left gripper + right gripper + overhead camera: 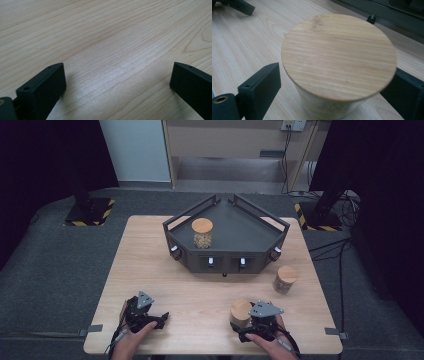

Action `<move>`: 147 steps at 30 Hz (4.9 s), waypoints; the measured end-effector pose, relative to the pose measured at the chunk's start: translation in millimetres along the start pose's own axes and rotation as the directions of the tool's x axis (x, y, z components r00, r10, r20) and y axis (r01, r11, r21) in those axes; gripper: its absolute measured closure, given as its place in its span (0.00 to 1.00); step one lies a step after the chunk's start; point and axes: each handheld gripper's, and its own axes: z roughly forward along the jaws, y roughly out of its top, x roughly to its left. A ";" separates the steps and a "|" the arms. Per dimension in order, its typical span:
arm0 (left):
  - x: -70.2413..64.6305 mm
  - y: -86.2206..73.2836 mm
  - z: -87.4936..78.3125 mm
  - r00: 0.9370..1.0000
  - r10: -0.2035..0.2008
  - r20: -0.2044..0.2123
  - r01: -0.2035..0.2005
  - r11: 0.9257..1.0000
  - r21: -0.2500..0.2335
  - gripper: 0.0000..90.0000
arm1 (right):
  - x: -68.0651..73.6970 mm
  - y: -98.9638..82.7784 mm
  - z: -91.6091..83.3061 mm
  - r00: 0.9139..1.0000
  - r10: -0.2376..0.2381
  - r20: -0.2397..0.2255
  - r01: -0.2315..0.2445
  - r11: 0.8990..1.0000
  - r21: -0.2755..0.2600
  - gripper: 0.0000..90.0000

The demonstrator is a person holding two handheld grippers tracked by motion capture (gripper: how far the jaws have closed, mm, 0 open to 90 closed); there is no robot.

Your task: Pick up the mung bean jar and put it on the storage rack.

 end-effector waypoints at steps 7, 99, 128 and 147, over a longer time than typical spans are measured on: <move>0.0 0.0 0.0 1.000 0.000 0.000 0.000 1.000 0.000 0.00 | 3.4 2.3 8.1 1.000 -0.002 0.014 0.002 1.000 -0.002 0.13; -0.8 0.2 0.2 1.000 -0.004 -0.003 0.004 1.000 0.000 0.00 | -1.9 76.4 -14.8 0.995 0.002 0.097 0.003 0.999 -0.049 0.28; -1.2 0.2 0.2 1.000 -0.005 -0.004 0.005 1.000 0.000 0.00 | -15.3 111.8 -30.2 0.991 0.045 0.127 -0.034 0.996 -0.086 0.28; -1.2 0.3 0.2 1.000 -0.005 -0.004 0.005 1.000 0.001 0.00 | -16.4 132.2 -48.0 0.987 0.048 0.153 -0.030 0.993 -0.117 0.28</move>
